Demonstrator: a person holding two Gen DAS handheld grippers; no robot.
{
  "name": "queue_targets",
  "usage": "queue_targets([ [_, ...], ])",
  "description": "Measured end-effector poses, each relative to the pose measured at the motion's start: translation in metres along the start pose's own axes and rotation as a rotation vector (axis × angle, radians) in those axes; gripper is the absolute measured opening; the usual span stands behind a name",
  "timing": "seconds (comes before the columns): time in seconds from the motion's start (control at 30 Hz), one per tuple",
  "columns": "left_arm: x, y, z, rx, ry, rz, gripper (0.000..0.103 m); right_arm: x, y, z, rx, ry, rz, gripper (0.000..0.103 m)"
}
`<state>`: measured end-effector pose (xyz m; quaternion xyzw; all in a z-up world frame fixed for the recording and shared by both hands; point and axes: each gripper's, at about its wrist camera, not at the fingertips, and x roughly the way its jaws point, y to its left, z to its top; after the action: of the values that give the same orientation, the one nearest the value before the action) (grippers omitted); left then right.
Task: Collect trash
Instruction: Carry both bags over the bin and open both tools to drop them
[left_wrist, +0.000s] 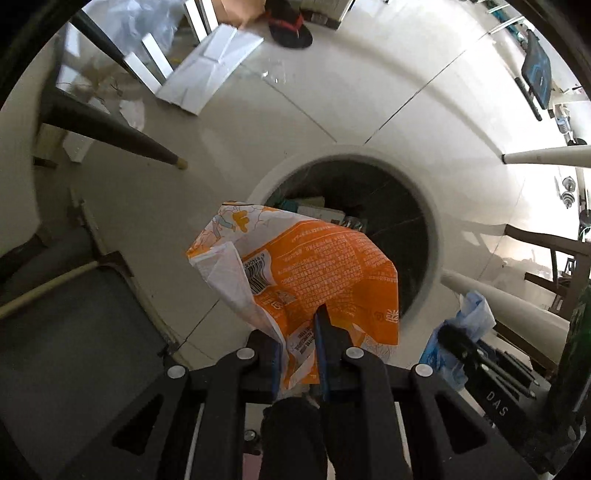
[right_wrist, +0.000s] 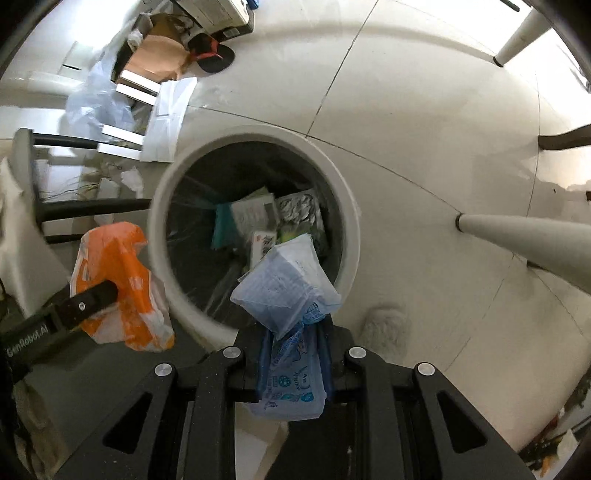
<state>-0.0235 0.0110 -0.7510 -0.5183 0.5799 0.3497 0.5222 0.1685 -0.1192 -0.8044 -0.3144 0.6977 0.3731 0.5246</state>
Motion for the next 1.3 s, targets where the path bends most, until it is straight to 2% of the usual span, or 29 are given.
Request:
queue_targets([
  [0.17,0.006,-0.003,-0.001,0.006,0.017,-0.019,0.018,0.018,-0.002,0.01,-0.018,-0.008,-0.009,0.026],
  [0.2,0.003,-0.003,-0.001,0.002,0.015,-0.029,0.019,0.017,-0.001,0.012,-0.021,-0.011,0.007,0.03],
  [0.23,0.0,-0.002,-0.002,-0.006,0.017,-0.031,0.019,0.017,0.0,0.013,-0.02,-0.012,0.016,0.039],
  [0.27,0.0,0.001,-0.001,-0.008,0.015,-0.04,0.025,0.016,0.002,0.014,-0.021,-0.015,0.02,0.043],
  [0.3,-0.003,0.002,-0.002,-0.011,0.011,-0.047,0.044,0.014,0.002,0.015,-0.024,-0.02,0.029,0.052],
  [0.33,-0.008,0.003,-0.003,-0.014,0.004,-0.042,0.057,0.012,0.003,0.016,-0.027,-0.018,0.035,0.063],
  [0.37,-0.015,0.004,-0.004,-0.015,-0.01,-0.033,0.08,0.01,0.005,0.016,-0.027,-0.017,0.04,0.07],
  [0.4,-0.022,0.005,-0.006,-0.015,-0.024,-0.022,0.086,0.006,0.006,0.016,-0.03,-0.02,0.043,0.08],
  [0.43,-0.026,0.006,-0.007,-0.017,-0.031,-0.016,0.086,0.003,0.009,0.016,-0.032,-0.024,0.039,0.089],
  [0.5,-0.036,0.011,-0.013,-0.029,-0.033,-0.005,0.089,-0.005,0.012,0.014,-0.041,-0.026,0.029,0.097],
  [0.57,-0.049,0.016,-0.02,-0.028,-0.048,0.028,0.098,-0.013,0.015,0.011,-0.047,-0.027,0.021,0.099],
  [0.77,-0.082,0.021,-0.046,-0.008,-0.093,0.117,0.099,-0.044,0.031,-0.005,-0.094,-0.042,-0.032,0.101],
  [0.97,-0.118,0.018,-0.075,0.004,-0.129,0.177,0.099,-0.088,0.048,-0.029,-0.105,-0.07,-0.079,0.101],
  [1.3,-0.192,0.003,-0.123,0.009,-0.171,0.209,0.099,-0.186,0.065,-0.071,-0.115,-0.107,-0.118,0.101],
])
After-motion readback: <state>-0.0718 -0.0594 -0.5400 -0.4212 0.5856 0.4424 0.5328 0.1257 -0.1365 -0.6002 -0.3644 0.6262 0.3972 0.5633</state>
